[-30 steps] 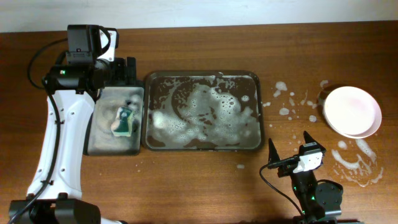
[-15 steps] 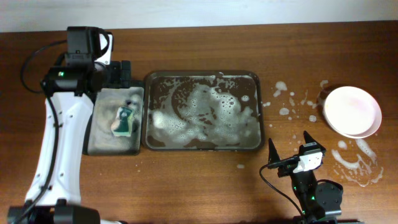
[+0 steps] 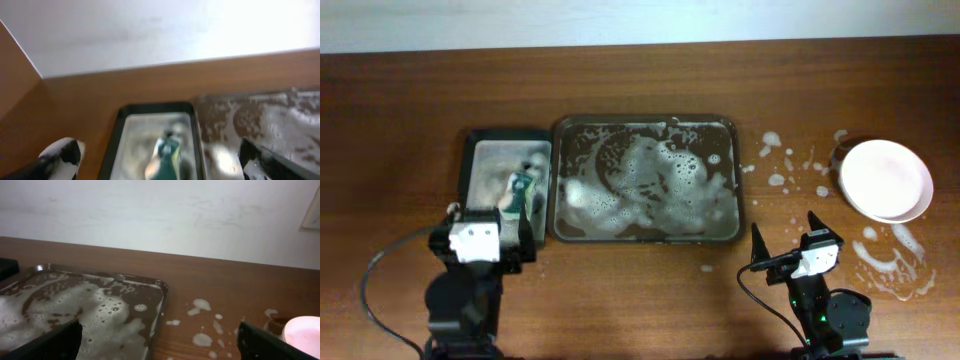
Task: Clean dirty plates on tray and stack at the side
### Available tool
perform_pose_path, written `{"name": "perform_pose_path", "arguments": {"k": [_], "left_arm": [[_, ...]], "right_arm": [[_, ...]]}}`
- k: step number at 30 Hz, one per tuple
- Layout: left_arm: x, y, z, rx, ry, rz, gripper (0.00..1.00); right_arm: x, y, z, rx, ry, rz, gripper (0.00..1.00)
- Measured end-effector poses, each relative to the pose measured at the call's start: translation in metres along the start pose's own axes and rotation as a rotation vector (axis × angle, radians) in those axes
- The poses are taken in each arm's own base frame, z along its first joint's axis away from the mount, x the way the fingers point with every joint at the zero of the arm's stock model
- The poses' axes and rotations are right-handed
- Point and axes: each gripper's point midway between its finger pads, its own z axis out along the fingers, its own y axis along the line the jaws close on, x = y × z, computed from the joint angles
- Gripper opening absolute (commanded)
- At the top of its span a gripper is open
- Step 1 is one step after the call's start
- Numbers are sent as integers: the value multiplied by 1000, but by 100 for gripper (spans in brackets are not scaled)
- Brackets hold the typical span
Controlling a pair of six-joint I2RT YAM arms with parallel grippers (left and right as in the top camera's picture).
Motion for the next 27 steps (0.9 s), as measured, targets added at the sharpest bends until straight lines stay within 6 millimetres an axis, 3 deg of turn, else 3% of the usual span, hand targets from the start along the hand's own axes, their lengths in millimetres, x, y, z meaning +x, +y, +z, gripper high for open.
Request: {"name": "perform_pose_path", "arguments": {"k": [8,18,27], "left_arm": [[30,-3,-6,-19,-196,-15,99],[66,-8,1,-13,-147,-11,99],[67,-12,1,10,-145,-9,99]], "right_arm": [[0,0,0,0,0,0,98],[0,0,0,0,0,-1,98],[0,0,0,0,0,0,98]]}}
